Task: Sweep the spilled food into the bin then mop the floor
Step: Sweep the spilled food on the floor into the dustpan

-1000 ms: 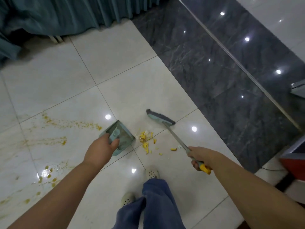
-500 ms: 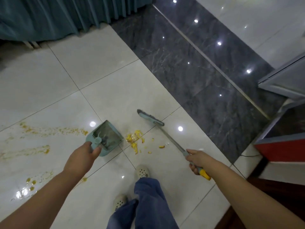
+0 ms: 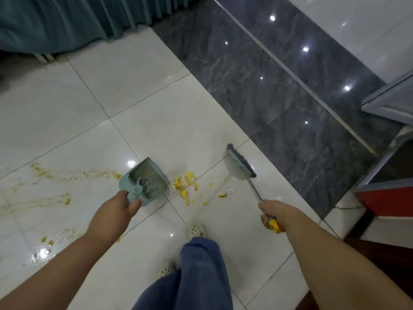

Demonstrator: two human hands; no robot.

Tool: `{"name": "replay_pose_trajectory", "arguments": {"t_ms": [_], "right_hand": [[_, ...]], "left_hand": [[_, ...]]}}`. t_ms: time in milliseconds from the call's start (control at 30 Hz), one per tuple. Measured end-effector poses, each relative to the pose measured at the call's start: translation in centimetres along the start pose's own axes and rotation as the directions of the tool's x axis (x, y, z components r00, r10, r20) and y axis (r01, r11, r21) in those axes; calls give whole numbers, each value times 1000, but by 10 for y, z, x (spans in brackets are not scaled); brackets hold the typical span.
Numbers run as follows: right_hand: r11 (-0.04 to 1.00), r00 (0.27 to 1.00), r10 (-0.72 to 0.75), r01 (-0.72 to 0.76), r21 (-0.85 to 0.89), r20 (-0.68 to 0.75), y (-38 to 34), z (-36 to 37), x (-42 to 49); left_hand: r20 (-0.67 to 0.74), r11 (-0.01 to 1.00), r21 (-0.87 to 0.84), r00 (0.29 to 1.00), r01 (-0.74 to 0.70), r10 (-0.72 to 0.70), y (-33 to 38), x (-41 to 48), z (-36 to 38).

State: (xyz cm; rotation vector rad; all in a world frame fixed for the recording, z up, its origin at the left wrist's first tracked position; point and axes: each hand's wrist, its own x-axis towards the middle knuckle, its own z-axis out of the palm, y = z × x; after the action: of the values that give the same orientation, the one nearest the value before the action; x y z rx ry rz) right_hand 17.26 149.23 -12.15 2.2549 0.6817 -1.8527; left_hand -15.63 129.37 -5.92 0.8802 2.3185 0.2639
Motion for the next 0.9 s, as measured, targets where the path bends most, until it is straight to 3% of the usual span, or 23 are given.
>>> {"name": "replay_pose_trajectory", "arguments": {"t_ms": [233, 400, 700, 900], "right_hand": [[997, 994, 83, -83, -8, 69, 87, 36, -43], [990, 985, 93, -108, 95, 147, 134, 63, -68], [943, 997, -2, -23, 332, 76, 191, 55, -98], [932, 992, 87, -115, 343, 95, 198, 79, -86]], "left_hand": [[-44, 998, 16, 997, -55, 56, -29, -43, -4], [-39, 996, 34, 996, -81, 83, -60, -77, -4], [-50, 996, -20, 995, -89, 88, -104, -114, -18], [-34, 997, -44, 997, -68, 66, -127, -136, -23]]}}
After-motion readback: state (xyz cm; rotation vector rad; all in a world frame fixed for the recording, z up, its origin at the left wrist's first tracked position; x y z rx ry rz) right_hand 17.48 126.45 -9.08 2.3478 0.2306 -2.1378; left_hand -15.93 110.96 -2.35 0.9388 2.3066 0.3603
